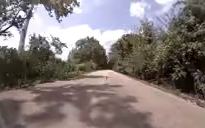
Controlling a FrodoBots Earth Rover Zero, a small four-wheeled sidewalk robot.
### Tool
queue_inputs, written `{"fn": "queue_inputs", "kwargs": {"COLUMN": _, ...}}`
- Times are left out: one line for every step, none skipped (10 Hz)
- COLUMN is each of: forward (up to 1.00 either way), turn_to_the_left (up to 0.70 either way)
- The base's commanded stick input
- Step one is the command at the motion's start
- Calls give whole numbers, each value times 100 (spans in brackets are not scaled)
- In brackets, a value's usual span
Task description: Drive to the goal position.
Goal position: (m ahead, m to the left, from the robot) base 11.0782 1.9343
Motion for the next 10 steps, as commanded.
{"fn": "queue_inputs", "kwargs": {"forward": 50, "turn_to_the_left": 0}}
{"fn": "queue_inputs", "kwargs": {"forward": 50, "turn_to_the_left": 0}}
{"fn": "queue_inputs", "kwargs": {"forward": 50, "turn_to_the_left": 0}}
{"fn": "queue_inputs", "kwargs": {"forward": 50, "turn_to_the_left": 0}}
{"fn": "queue_inputs", "kwargs": {"forward": 50, "turn_to_the_left": 0}}
{"fn": "queue_inputs", "kwargs": {"forward": 50, "turn_to_the_left": 0}}
{"fn": "queue_inputs", "kwargs": {"forward": 50, "turn_to_the_left": 0}}
{"fn": "queue_inputs", "kwargs": {"forward": 50, "turn_to_the_left": 0}}
{"fn": "queue_inputs", "kwargs": {"forward": 50, "turn_to_the_left": 0}}
{"fn": "queue_inputs", "kwargs": {"forward": 50, "turn_to_the_left": 0}}
